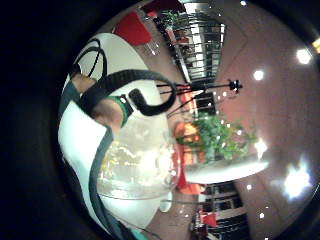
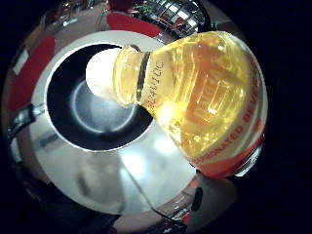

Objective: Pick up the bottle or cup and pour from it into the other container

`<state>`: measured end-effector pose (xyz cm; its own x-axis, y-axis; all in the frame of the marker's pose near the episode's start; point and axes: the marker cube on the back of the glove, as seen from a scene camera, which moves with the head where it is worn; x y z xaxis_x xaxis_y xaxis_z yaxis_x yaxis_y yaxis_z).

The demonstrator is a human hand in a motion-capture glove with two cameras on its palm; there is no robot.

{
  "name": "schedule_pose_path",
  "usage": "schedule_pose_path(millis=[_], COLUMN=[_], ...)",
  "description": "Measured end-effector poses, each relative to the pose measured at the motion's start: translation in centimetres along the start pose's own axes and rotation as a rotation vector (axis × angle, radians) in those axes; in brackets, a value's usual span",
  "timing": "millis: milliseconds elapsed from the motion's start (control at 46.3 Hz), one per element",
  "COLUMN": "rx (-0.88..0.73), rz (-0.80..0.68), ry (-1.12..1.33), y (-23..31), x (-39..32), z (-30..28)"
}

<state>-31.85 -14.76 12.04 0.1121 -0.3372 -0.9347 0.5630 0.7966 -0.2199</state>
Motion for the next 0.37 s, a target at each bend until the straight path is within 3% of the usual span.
schedule_pose_path(millis=[216,368], rx=[0.008,-0.012], rz=[-0.076,-0.051], ry=[0.103,0.100], y=[-1.3,-1.3], x=[0.0,-0.1], z=[1.0,1.0])
